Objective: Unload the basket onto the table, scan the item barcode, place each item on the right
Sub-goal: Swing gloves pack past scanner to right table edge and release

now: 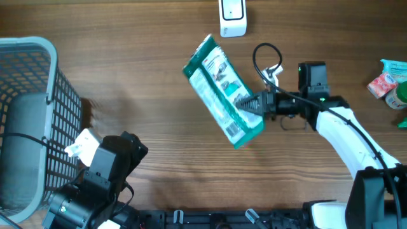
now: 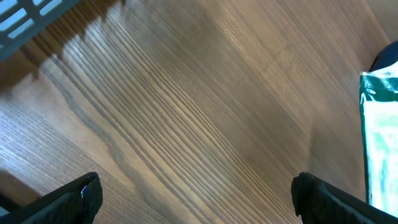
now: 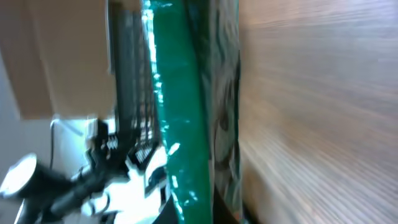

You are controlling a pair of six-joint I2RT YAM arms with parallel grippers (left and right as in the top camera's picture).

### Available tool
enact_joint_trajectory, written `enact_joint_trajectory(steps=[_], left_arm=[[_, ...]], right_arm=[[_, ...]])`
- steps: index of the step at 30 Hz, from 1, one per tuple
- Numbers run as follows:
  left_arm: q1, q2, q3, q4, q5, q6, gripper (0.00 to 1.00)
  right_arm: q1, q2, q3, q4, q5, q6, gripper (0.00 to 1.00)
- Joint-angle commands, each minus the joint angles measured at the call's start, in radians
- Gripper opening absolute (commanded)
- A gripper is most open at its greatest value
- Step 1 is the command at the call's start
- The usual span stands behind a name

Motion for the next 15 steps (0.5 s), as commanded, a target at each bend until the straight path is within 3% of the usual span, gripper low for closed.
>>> enact_joint_trajectory(steps=[1,6,10,13,15], left_arm=[[-0.006,-0.004,0.004,-0.024,-0.021,-0.026,1.0],[-0.006,-0.004,0.004,-0.05,-0.021,-0.025,1.0],[-0.006,-0.004,0.004,-0.049,-0.021,-0.025,1.0],[-0.006,-0.004,0.004,-0.049,-0.021,-0.025,1.0],[-0.006,-0.004,0.004,-0.049,-0.021,-0.025,1.0]], right_arm=[[0.001,-0.026,-0.014,0.211,0.141,0.41,0.04],[0.003,-0.026,-0.014,0.398,0.134,0.518,0.04],[0.003,-0.026,-0.014,0.467,-0.085,0.369,0.04],[0.003,-0.026,-0.014,0.673,-0.353,0.151,0.05],[0.007,-0.026,-0.015,0.794,-0.357,0.038,0.05]])
